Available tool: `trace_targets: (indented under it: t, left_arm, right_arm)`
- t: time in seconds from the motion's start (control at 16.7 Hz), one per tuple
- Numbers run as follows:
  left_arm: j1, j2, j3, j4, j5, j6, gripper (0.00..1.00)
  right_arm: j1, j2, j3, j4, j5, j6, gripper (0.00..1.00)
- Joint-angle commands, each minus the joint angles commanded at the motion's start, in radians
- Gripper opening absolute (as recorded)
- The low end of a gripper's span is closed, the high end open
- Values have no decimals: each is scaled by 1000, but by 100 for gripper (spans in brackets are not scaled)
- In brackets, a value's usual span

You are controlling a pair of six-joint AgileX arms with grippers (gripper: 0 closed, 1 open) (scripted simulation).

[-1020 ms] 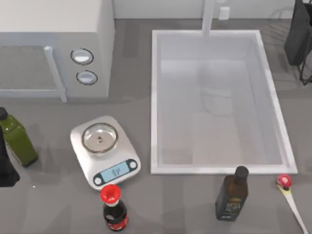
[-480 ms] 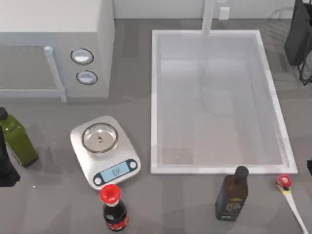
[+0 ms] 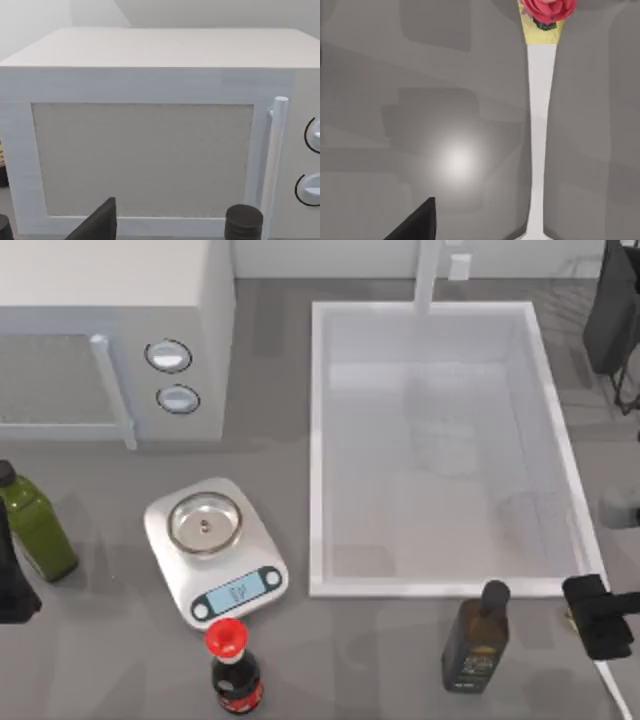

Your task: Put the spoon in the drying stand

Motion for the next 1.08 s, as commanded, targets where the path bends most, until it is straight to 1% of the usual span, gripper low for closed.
trace_targets:
  t: [0.18,0.54,0.66,0.9,1.08]
  left_arm:
    - [0,0,0,0,0,0,100]
    - [0,0,0,0,0,0,100]
    - [0,0,0,0,0,0,100]
    - [0,0,0,0,0,0,100]
    - [0,0,0,0,0,0,100]
  right_arm:
    - [18,52,44,-46,3,9,100]
    - [14,49,26,-28,3,7,100]
    - [16,53,-29,29,3,7,100]
    - [21,102,-179,227,3,12,100]
    - [24,167,-231,350,3,16,100]
